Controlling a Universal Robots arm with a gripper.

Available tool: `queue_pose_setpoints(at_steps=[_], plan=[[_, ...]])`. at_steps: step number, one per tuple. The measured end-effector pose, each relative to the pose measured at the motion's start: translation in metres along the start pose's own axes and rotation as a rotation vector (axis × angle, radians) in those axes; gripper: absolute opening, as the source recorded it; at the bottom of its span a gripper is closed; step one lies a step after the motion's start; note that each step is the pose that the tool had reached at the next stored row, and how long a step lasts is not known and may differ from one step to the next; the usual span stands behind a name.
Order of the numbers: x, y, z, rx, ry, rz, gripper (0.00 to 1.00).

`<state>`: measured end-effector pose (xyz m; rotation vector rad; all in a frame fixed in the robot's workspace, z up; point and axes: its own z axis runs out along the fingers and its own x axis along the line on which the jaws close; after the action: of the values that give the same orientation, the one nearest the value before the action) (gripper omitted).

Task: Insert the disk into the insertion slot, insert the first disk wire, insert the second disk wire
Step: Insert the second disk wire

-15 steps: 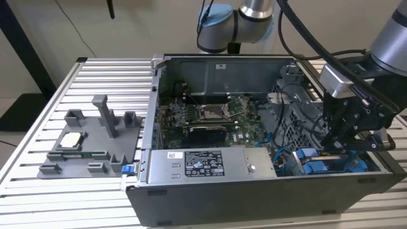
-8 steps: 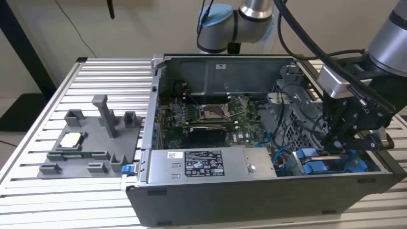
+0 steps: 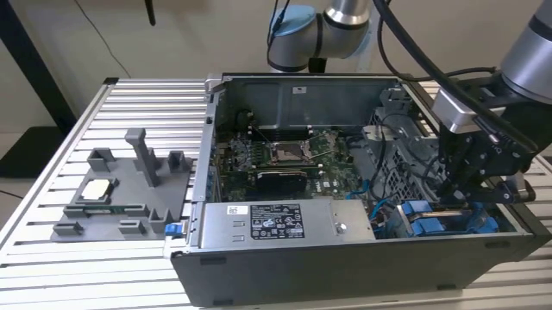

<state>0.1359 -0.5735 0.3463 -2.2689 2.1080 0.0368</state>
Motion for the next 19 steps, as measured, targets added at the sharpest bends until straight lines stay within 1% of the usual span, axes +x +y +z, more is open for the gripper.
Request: queue_pose_setpoints(at_steps=[14,18,19], plan=[[-0.0024,-0.0025,0.0047,0.0001,0.0,0.004,0.16],[-0.0023,-0.0027,0.0101,0.0,0.0011,0.006,0.16],[-0.0024,-0.0028,0.0115,0.0004,0.0002,0.006,0.16]])
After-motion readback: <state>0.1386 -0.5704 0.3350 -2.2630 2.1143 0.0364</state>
